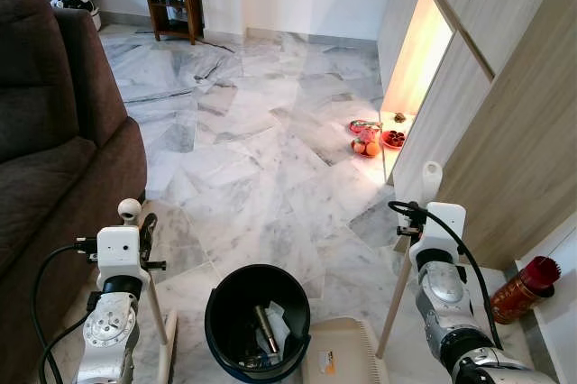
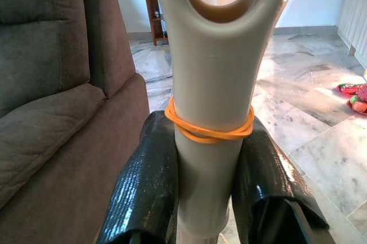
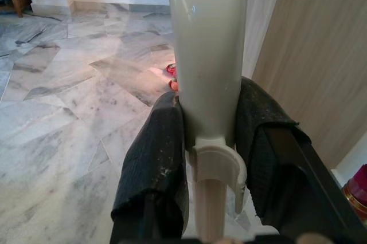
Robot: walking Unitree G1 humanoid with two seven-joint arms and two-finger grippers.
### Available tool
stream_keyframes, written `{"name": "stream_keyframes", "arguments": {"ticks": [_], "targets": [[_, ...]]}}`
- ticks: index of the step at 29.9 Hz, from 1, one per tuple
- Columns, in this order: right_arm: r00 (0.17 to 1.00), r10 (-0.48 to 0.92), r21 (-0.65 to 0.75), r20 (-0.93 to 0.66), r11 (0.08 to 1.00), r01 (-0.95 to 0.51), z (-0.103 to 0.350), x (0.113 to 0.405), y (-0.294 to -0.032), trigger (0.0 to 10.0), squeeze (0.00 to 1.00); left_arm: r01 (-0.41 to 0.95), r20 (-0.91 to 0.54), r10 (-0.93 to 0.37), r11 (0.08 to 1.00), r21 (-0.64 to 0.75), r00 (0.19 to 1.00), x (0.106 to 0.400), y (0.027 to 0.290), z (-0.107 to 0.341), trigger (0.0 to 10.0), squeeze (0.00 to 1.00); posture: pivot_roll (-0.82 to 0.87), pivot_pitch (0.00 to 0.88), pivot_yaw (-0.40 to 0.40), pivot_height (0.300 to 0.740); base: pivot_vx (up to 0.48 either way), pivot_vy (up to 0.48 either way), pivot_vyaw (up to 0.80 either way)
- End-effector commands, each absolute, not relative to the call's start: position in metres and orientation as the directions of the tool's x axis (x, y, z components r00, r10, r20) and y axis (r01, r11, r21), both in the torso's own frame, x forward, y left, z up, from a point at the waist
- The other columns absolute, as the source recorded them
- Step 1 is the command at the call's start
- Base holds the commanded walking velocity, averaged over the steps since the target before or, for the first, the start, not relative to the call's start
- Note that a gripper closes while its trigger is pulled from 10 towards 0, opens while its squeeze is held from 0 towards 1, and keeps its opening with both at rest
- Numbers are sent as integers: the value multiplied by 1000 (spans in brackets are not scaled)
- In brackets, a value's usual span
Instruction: Sweep floor
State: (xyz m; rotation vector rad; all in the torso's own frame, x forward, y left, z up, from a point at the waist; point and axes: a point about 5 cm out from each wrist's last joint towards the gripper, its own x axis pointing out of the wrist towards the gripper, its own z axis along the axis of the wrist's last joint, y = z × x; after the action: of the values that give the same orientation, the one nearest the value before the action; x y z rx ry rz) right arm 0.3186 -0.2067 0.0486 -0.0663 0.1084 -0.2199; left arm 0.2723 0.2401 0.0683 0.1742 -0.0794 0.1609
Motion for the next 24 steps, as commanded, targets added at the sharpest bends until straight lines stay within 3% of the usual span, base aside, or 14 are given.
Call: {"name": "stream_keyframes", "arguments": {"ticks": [1, 5, 24], "targets": [[972, -224, -84, -71, 972, 218, 55, 322, -211, 10000, 0, -162, 127, 141, 972, 171, 982, 275, 239, 74, 10000, 0, 136, 0, -50, 740, 0, 0, 0], [973, -220, -84, -73, 973, 214, 55, 322, -210, 10000, 0, -155, 126, 134, 973, 172, 983, 275, 237, 74, 10000, 0, 135, 0, -49, 740, 0, 0, 0], [973, -220, -84, -71, 973, 214, 55, 322, -209, 10000, 0, -139, 126, 117, 974, 179, 985, 277, 236, 75, 10000, 0, 134, 0, -44, 740, -273, 0, 0]]}}
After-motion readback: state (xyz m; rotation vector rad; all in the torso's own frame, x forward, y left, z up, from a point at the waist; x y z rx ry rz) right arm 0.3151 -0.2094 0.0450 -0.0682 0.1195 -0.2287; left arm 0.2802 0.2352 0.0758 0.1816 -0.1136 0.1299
